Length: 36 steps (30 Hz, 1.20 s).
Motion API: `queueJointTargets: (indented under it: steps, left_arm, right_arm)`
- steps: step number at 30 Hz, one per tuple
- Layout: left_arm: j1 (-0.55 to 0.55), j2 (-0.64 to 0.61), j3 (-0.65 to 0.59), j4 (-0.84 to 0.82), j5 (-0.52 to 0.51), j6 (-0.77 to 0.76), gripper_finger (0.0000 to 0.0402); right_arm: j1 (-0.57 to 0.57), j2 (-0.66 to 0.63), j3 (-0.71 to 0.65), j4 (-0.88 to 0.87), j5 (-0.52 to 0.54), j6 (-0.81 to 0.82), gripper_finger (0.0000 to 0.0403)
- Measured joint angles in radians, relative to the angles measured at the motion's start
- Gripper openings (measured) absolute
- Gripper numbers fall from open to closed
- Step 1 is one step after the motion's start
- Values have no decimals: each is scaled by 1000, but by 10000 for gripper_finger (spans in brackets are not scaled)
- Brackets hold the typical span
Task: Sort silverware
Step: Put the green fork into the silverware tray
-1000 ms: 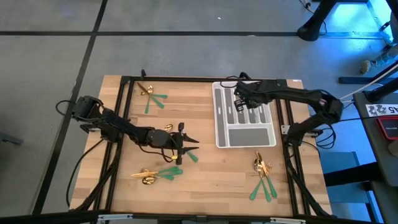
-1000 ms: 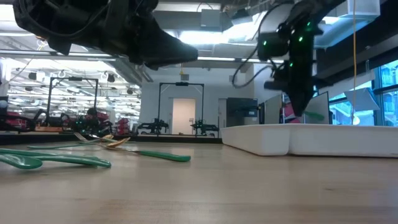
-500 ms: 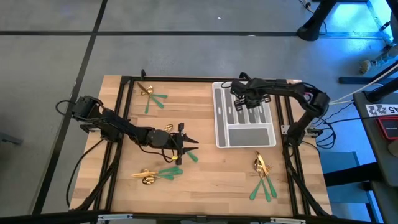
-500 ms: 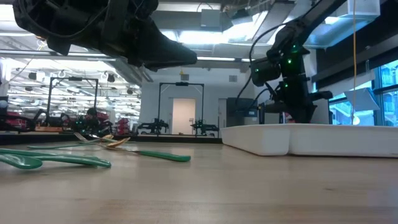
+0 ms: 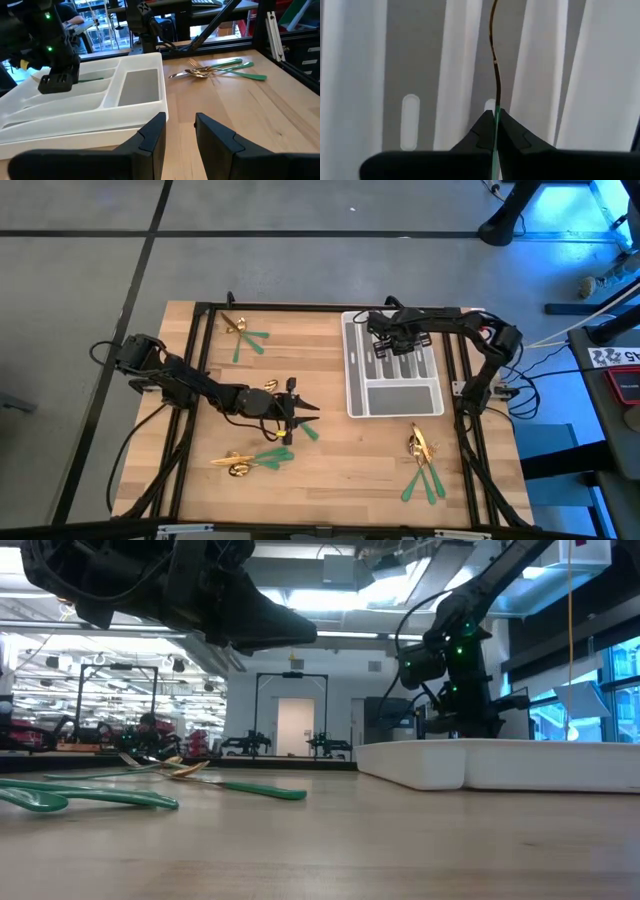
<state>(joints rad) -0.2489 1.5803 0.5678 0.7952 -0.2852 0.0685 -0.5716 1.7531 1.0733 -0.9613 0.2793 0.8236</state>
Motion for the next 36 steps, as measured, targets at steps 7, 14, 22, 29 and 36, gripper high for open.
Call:
queueJointTargets:
  steps: [7, 14, 22, 29, 36]
  left_arm:
    - [0, 0, 0, 1, 0, 11, 95]
    - [0, 0, 0, 1, 0, 7, 95]
    - [0, 0, 0, 1, 0, -2, 95]
    - [0, 0, 0, 1, 0, -20, 95]
    - [0, 0, 0, 1, 0, -49, 95]
  right_arm:
    - [-23, 0, 0, -4, 23, 6, 7]
    - [-47, 0, 0, 14, 6, 2, 20]
    - [-44, 0, 0, 41, 5, -2, 81]
    - [-52, -2, 27, 7, 3, -115, 143]
    - [-24, -64, 99, -6, 11, -279, 174]
